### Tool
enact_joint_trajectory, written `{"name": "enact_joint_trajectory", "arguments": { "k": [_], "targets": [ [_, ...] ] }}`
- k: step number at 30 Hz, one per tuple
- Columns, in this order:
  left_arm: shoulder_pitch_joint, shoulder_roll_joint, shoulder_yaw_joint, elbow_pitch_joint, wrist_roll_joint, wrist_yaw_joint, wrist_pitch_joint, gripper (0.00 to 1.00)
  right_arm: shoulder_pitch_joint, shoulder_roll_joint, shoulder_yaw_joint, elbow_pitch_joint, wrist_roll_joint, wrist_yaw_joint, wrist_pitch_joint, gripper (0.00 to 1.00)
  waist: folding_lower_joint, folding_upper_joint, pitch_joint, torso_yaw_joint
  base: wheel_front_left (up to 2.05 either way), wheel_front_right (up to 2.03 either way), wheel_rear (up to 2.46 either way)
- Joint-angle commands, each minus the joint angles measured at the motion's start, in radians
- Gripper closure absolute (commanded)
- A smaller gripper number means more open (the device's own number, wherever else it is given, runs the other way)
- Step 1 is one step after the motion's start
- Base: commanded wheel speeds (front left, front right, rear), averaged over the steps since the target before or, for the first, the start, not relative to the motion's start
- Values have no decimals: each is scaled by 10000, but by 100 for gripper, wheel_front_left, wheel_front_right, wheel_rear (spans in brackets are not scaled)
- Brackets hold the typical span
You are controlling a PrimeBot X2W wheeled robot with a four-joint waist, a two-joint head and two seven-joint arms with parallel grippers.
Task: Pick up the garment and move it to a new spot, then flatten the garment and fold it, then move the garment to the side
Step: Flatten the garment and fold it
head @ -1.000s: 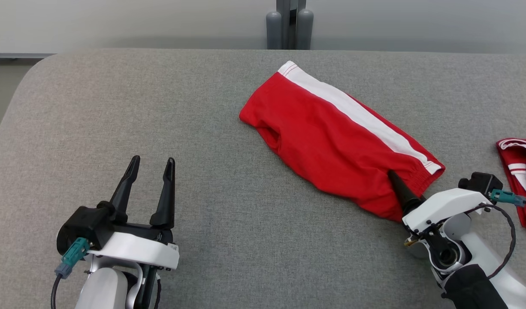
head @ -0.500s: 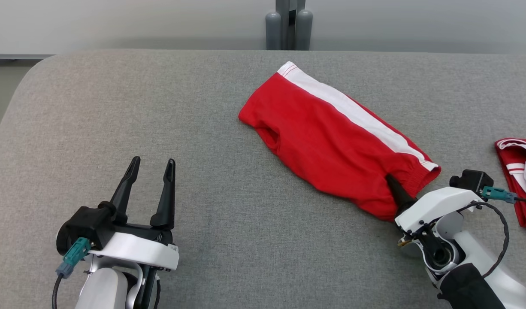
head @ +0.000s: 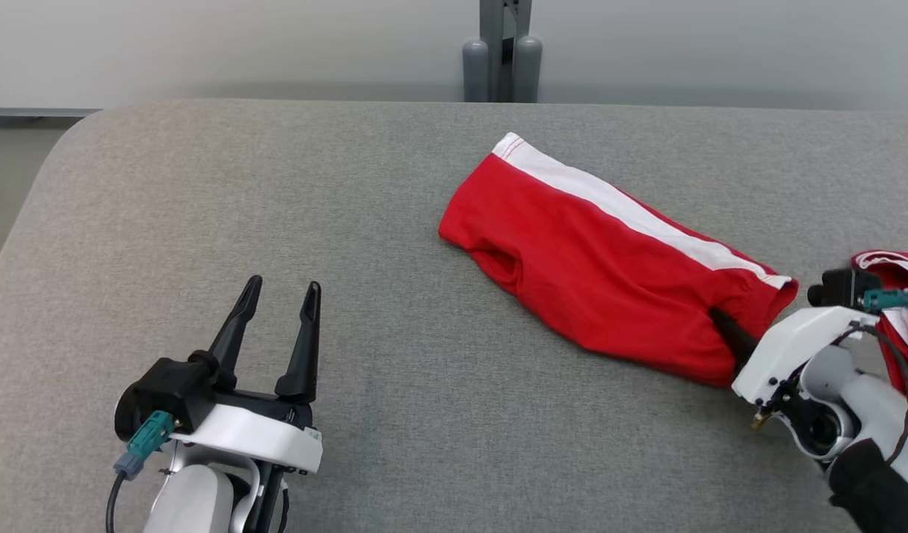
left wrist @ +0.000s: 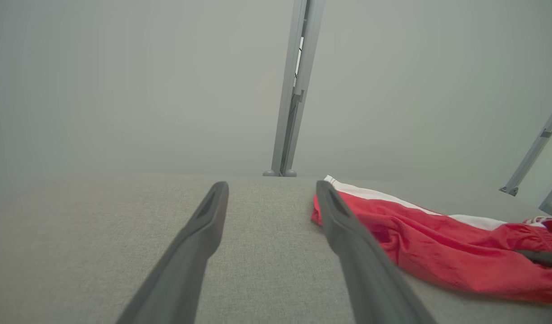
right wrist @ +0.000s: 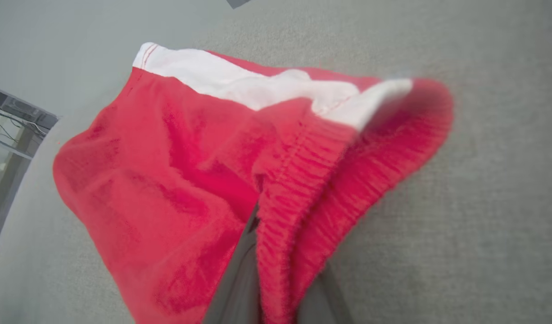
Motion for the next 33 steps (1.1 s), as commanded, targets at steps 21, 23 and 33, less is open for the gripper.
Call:
{"name": "enact_joint_trajectory", "arguments": {
  "k": [21, 23, 33],
  "targets": [
    [-200, 51, -383, 35, -299, -23, -8, 0, -2819, -2977, 4343, 707, -2411, -3, 1348, 100, 0, 0, 315, 897, 0, 0, 0],
    [-240, 49, -385, 39, -306, -25, -8, 0, -3193, -3189, 4839, 862, -2761, -4, 1353, 100, 0, 0, 366, 955, 0, 0, 0],
    [-312, 51, -507, 37, -327, -4, -8, 0, -4527, -2769, 5981, 2330, -3876, -3, 909, 100, 0, 0, 543, 1097, 0, 0, 0]
  ]
}}
